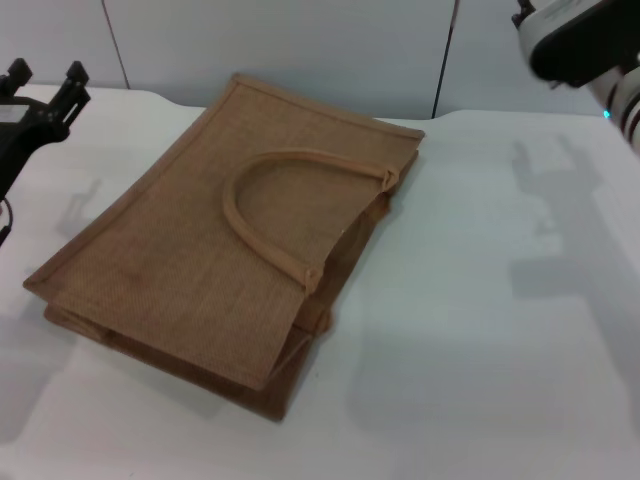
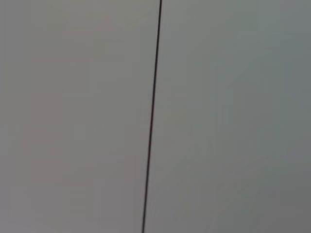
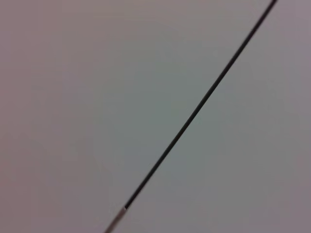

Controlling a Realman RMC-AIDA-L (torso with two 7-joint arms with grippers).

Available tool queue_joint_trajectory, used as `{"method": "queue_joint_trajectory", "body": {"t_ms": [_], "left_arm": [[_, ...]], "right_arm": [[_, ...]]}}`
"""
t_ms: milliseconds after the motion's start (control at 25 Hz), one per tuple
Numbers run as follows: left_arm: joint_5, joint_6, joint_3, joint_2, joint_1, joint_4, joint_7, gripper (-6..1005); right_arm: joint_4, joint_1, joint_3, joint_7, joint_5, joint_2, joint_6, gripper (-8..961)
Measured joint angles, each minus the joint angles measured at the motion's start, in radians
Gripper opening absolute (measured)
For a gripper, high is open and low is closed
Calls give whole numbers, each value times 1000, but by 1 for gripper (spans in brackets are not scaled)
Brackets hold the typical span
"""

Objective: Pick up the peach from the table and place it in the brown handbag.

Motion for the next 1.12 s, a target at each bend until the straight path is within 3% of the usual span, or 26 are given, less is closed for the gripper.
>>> {"method": "queue_joint_trajectory", "body": {"t_ms": [80, 200, 480, 520, 760, 920, 1120], "left_arm": [[-1, -3, 0, 0, -18, -25, 6, 757], [-1, 0, -2, 1, -33, -58, 29, 757], [-19, 9, -2, 4, -47, -143, 88, 757], [-20, 10, -2, 4, -49, -146, 89, 757], [-31, 48, -2, 4, -58, -174, 111, 757], [-31, 60, -2, 3, -73, -195, 111, 757], [-31, 78, -2, 4, -91, -213, 112, 757]], "right_arm": [[22, 3, -91, 78, -34, -2, -102, 667], [91, 4, -151, 308, -157, -7, -121, 667], [296, 2, -189, 1151, -676, -8, -124, 666], [296, 2, -189, 1151, -676, -8, -124, 666], [441, -6, -190, 1596, -918, -10, -257, 665], [523, -4, -187, 1769, -1033, -11, -318, 666], [547, 9, -185, 1770, -1039, -11, -315, 666]]}}
